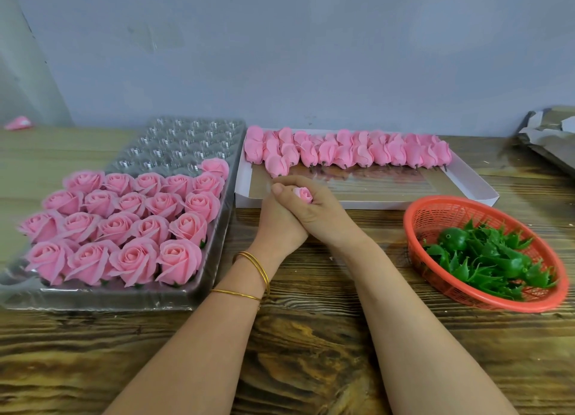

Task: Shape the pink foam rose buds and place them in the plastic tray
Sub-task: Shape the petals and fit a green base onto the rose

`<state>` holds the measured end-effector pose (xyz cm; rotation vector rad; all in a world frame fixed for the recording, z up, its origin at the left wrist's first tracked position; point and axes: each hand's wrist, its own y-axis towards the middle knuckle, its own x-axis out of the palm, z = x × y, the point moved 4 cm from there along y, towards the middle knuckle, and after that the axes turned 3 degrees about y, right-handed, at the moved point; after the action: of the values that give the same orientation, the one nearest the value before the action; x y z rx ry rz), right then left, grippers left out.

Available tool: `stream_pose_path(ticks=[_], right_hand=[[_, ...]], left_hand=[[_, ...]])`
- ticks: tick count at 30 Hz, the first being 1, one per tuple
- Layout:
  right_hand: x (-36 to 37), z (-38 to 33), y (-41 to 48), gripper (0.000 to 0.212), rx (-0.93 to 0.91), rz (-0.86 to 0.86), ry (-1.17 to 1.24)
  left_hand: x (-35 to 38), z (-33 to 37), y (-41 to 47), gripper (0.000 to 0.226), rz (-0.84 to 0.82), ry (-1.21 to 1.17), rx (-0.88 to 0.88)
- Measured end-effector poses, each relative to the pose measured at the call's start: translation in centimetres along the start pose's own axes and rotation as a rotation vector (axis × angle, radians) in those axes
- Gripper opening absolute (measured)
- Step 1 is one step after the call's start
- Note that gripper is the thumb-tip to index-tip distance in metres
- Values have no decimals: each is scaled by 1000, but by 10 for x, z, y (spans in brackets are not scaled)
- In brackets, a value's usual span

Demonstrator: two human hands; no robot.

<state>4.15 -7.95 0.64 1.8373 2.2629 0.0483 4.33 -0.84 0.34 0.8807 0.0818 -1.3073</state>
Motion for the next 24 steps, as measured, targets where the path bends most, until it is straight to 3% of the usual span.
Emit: stream_pose_path(ticks=[3,7,9,13,16,19,24], right_hand=[[-2,3,0,47,33,-26,-45],[-1,-1,-3,78,61,-59,-65],[-1,-3,-4,72,59,-86,-68],[-6,-2,-5,35,34,-70,-99],[-13,-3,-2,45,111,-15,202],[-25,-7,2,48,133,94,471],[-27,-13,-1,32,42,102,589]], left_hand=[[3,-6,1,31,-5,18,-13],[9,-19,0,24,-24,-142,-112],[9,-17,-1,30,19,-200,-142],[3,-12,3,26,47,-154,-183],[-4,-14,2,9,-25,-287,-204],[-7,-9,-2,34,-69,-401,-202],[-6,-8,-1,27,-88,-452,-209]])
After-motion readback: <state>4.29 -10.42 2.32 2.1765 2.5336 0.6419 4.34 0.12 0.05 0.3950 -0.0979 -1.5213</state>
